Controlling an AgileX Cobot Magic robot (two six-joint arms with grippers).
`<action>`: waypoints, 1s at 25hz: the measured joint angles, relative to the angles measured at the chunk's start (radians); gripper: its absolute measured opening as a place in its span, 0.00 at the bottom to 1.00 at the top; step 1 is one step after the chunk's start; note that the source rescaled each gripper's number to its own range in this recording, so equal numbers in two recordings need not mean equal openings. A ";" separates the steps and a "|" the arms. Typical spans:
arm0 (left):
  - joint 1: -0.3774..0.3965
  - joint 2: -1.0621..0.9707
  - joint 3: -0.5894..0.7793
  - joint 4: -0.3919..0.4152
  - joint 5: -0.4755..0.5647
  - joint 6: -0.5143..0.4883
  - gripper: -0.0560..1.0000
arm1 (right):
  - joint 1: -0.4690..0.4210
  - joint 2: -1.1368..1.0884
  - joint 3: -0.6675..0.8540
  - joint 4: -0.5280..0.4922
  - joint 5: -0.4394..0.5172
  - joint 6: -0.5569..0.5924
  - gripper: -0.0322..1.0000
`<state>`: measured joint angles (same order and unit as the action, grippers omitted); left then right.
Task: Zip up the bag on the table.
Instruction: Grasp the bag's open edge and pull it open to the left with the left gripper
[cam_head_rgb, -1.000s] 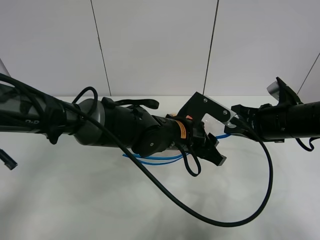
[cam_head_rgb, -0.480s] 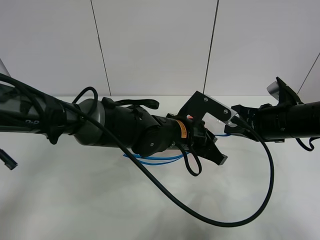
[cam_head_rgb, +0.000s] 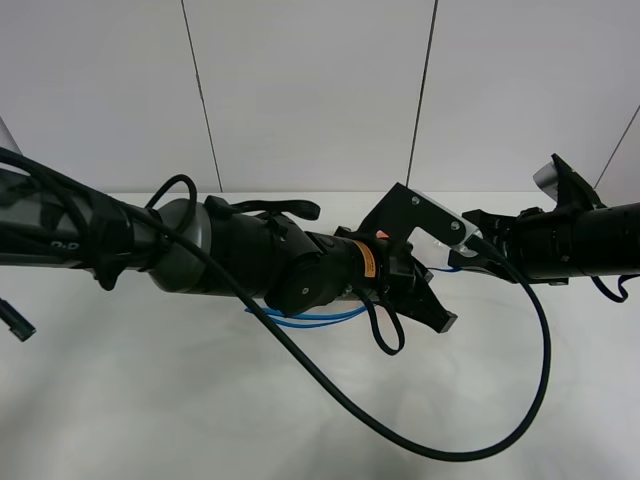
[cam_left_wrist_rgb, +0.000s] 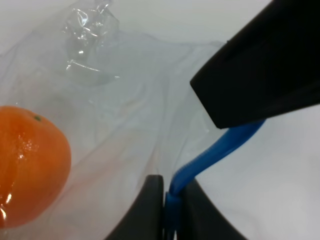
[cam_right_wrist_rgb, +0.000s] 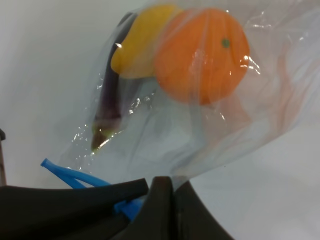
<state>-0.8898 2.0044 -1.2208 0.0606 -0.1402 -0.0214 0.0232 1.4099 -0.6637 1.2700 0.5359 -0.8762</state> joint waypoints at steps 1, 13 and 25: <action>0.000 0.000 0.000 0.000 0.000 0.001 0.06 | 0.000 0.000 0.000 0.000 0.000 0.000 0.03; -0.001 0.000 -0.001 0.000 0.016 0.057 0.06 | 0.000 0.000 0.000 -0.004 0.000 -0.001 0.03; -0.001 0.000 -0.003 0.000 0.030 0.085 0.06 | 0.000 0.000 0.000 -0.010 0.002 -0.001 0.03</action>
<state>-0.8905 2.0044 -1.2241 0.0606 -0.1099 0.0638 0.0232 1.4099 -0.6637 1.2600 0.5377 -0.8771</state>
